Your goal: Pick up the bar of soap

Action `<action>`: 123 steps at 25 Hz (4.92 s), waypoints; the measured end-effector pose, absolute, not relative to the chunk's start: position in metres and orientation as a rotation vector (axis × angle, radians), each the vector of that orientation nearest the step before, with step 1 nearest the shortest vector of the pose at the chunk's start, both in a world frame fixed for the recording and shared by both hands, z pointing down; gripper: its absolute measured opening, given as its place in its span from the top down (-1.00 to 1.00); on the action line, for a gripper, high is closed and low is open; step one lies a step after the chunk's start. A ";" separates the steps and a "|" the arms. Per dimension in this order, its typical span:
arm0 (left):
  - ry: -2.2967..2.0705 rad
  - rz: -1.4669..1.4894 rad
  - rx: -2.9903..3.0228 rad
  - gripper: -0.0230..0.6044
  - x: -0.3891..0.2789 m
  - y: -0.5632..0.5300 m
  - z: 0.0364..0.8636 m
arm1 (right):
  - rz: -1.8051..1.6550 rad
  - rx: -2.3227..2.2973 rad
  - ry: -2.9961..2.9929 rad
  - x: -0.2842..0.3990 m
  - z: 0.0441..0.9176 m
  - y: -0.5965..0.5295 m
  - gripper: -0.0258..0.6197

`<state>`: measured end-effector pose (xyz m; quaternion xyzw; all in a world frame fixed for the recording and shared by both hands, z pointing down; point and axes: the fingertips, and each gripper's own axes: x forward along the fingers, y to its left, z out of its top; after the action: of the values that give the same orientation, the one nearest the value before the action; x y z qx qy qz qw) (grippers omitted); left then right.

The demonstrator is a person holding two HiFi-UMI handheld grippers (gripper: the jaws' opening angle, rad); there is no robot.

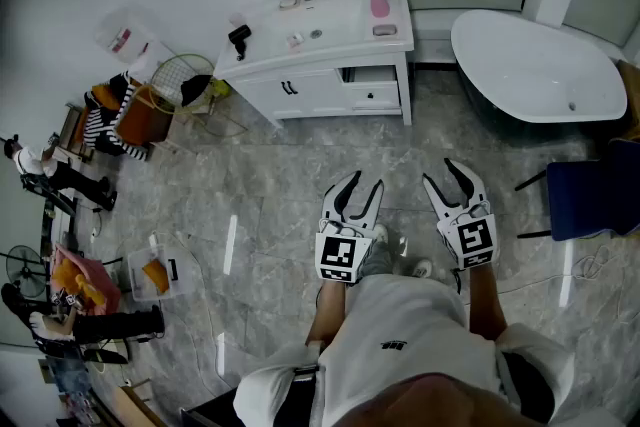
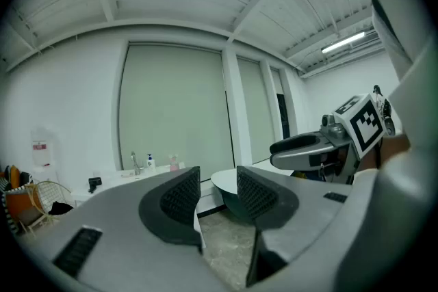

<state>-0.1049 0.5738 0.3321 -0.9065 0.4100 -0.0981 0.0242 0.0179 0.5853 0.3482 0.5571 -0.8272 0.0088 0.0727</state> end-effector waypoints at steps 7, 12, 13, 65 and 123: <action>1.281 -0.315 -2.794 0.36 -0.106 0.558 0.337 | 0.045 1.673 -2.495 0.017 0.350 0.574 0.24; 1.246 -0.287 -2.815 0.37 -0.107 0.530 0.341 | 0.039 1.675 -2.464 0.012 0.357 0.546 0.24; 1.243 -0.281 -2.818 0.37 -0.108 0.521 0.342 | 0.038 1.672 -2.459 0.010 0.358 0.538 0.24; 1.100 -0.219 -2.919 0.41 -0.112 0.199 0.360 | 0.113 1.735 -2.415 -0.003 0.364 0.222 0.25; 1.249 -0.473 -2.953 0.41 -0.006 -0.070 0.456 | 0.246 1.378 -2.362 0.096 0.468 -0.053 0.31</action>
<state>-0.0062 -0.0702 0.4555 -0.9101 0.3848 -0.1458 -0.0494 0.0963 -0.0528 0.4684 0.4920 -0.8435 0.0880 0.1969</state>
